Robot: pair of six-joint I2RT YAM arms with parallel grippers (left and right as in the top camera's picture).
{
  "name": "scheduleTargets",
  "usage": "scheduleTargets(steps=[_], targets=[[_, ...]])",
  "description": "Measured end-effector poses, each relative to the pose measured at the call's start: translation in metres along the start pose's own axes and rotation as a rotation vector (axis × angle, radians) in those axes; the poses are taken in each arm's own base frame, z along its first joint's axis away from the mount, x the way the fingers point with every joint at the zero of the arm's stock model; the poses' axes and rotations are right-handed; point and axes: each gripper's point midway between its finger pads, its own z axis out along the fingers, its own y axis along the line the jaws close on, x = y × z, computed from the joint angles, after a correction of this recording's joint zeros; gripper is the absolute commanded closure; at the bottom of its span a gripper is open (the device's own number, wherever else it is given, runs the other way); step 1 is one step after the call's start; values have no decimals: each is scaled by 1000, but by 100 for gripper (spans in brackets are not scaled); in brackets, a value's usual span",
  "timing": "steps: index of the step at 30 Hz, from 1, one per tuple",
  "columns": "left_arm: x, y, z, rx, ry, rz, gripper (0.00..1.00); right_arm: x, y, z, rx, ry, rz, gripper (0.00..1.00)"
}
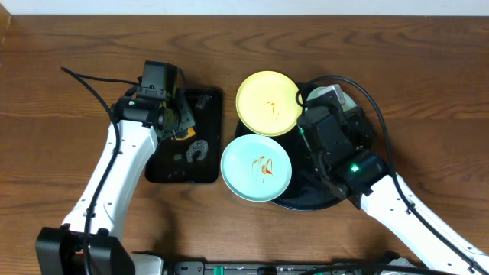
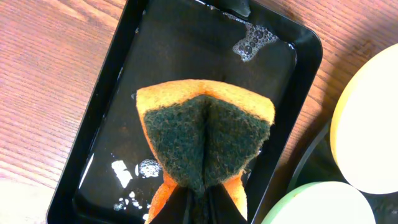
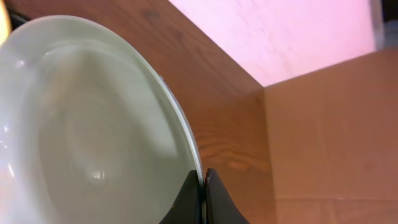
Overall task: Clean dirty plates on tray and stack at the side
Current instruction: 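Lift the cleaned pale green plate with the right gripper to the right side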
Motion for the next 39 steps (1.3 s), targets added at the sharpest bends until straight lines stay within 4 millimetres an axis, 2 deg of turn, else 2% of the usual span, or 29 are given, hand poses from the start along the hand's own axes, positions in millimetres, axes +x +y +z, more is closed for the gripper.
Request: scheduleTargets(steps=[5, 10, 17, 25, 30, 35, 36, 37, 38, 39], targets=[[0, 0, 0, -1, 1, 0, 92, 13, -4, 10, -14, 49, 72, 99], [2, 1, 0, -6, 10, 0, 92, 46, -18, 43, -78, 180, 302, 99], [5, 3, 0, -11, 20, 1, 93, 105, -49, 85, -145, 359, 696, 99], [5, 3, 0, -11, 20, 1, 92, 181, -87, 106, -80, 536, 1016, 99], [5, 3, 0, -11, 19, 1, 92, 220, -88, 120, -61, 642, 1110, 99], [5, 3, 0, -11, 20, 1, 92, 242, -75, 135, -92, 714, 1159, 99], [5, 3, 0, -11, 20, 1, 92, 242, -73, 138, -101, 713, 1168, 98], [5, 3, 0, -11, 20, 1, 92, 240, -73, 140, -111, 703, 1178, 92], [5, 3, 0, -11, 20, 1, 92, 238, -72, 142, -120, 692, 1189, 84], [5, 3, 0, -11, 20, 1, 92, 233, -72, 144, -135, 675, 1203, 71]])
